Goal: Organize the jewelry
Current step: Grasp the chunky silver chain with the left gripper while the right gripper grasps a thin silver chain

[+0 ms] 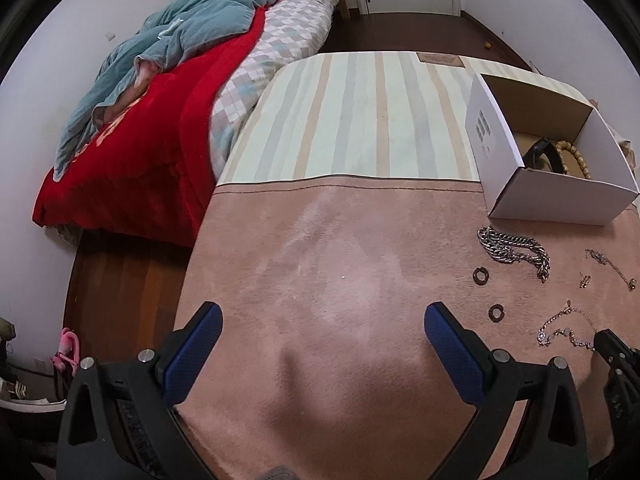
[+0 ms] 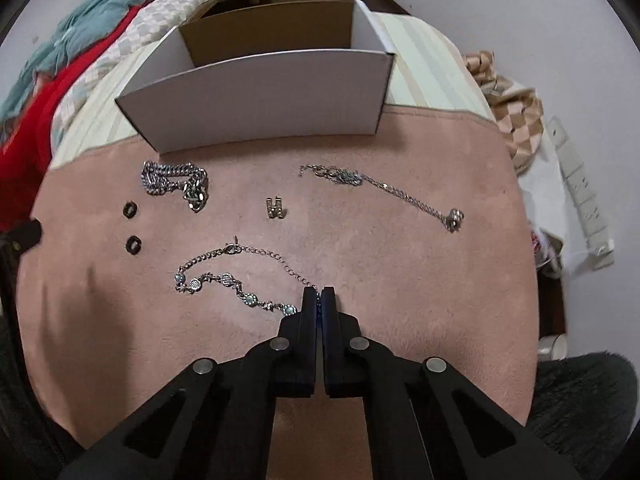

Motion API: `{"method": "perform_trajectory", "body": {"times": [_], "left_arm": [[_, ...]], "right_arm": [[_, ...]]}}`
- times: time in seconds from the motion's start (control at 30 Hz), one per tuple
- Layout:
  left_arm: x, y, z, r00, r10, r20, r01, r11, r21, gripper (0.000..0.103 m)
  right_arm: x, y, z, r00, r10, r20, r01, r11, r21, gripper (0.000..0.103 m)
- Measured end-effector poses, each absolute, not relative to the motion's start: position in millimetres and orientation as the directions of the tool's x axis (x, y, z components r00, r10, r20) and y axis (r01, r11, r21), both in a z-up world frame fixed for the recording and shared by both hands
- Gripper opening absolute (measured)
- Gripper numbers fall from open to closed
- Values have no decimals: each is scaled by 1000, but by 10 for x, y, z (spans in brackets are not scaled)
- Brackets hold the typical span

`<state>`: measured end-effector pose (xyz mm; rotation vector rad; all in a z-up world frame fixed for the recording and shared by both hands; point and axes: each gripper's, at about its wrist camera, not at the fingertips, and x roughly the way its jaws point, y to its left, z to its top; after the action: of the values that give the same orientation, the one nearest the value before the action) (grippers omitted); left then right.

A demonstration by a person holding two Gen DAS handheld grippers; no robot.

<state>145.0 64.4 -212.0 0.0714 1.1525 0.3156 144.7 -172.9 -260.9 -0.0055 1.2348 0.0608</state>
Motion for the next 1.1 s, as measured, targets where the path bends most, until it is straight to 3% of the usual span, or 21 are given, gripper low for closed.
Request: {"method": "perform_trajectory", "body": {"times": [0.3,0.57,0.7,0.93,0.97,1.03,1.07,1.1], "left_arm": [[1646,284,-2067,398,160,-903,-102,986,129,103],[1877,-390,-2220,369,24,-929,68,996,53,102],[1960,-638,-2311,355,8,-935,113,992,52,84],[2072,-882,-2422,344,23,-939,156,984,81,83],[2077,-893,-2432,343,23,-939,158,984,82,80],[2093,-899,-2463,334,18,-942,161,984,76,57],[2109,-903,-2492,321,13,-947,162,984,69,51],[2114,-897,-2510,312,10,-950,162,985,63,39]], "right_arm": [[1491,-2088,-2048,447,98,-889,29,992,124,1],[1624,-2473,-2109,436,62,-898,121,984,127,1],[1623,-2610,-2202,429,59,-902,145,981,133,1],[1645,-2696,-2285,424,66,-903,166,975,150,1],[1650,-2709,-2290,423,68,-904,169,974,153,1],[1662,-2727,-2292,423,71,-903,174,972,158,1],[1668,-2728,-2291,423,71,-903,176,972,159,1],[1672,-2733,-2290,424,71,-903,177,971,160,1]]}}
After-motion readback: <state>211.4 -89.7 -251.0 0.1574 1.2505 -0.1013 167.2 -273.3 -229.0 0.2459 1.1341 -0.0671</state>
